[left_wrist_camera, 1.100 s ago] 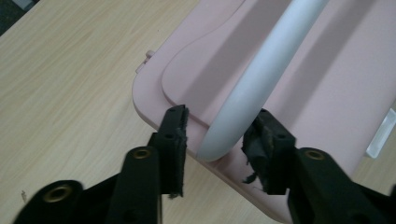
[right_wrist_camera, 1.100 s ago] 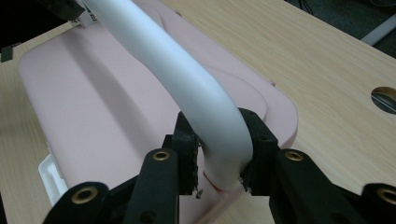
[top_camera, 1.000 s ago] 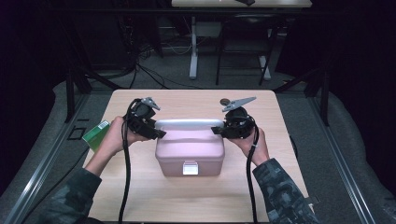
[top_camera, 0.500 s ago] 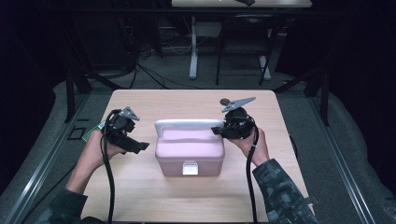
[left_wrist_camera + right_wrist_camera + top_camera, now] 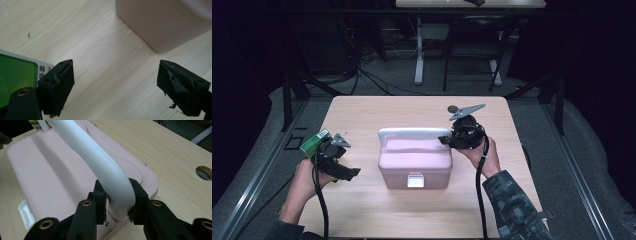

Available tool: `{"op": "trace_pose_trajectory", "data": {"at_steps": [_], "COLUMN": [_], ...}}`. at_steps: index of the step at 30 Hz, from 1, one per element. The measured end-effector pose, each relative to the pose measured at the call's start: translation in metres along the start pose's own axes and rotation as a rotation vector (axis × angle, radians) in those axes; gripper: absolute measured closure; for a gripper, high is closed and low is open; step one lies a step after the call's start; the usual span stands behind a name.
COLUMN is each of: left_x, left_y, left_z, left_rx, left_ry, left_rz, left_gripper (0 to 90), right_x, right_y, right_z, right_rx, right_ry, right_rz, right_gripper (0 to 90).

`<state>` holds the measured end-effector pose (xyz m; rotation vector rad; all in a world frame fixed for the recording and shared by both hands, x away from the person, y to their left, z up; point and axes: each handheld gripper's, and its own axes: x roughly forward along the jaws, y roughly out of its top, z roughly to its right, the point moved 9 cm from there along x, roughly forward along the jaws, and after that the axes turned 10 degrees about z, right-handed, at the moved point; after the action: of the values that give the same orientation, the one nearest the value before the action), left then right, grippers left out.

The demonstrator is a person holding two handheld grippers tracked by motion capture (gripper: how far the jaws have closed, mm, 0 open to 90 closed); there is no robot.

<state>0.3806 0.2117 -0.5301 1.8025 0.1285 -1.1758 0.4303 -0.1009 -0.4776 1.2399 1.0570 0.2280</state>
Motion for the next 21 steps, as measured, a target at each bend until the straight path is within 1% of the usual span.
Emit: {"op": "trace_pose_trajectory", "data": {"at_steps": [1,4,6,8,12,21], "left_x": [0.001,0.002,0.003,0.005,0.010,0.014], "left_y": [-0.003,-0.006,-0.009,-0.012,-0.017,-0.017], "left_z": [0.000,0.000,0.000,-0.001,0.001,0.001], "left_rx": [0.005,0.000,0.001,-0.008,-0.013,-0.030], "left_ry": [0.000,0.005,0.000,-0.005,-0.023,-0.035], "left_rz": [-0.015,-0.014,-0.031,-0.047,-0.068,-0.063], "left_gripper": [14.5,14.5,14.2,12.1,5.9,5.1], "right_x": [0.000,-0.001,-0.001,0.000,0.000,0.001], "right_y": [0.000,0.000,0.000,0.000,0.000,0.002], "right_z": [0.000,0.000,0.000,0.000,0.001,0.002], "right_rx": [-0.001,-0.008,-0.009,-0.007,-0.003,0.003], "right_ry": [-0.001,-0.002,-0.001,-0.002,0.004,0.001], "right_rz": [-0.003,-0.007,-0.007,-0.004,0.002,0.013], "right_gripper": [71.2,71.2,71.3,71.4,71.5,71.5]}}
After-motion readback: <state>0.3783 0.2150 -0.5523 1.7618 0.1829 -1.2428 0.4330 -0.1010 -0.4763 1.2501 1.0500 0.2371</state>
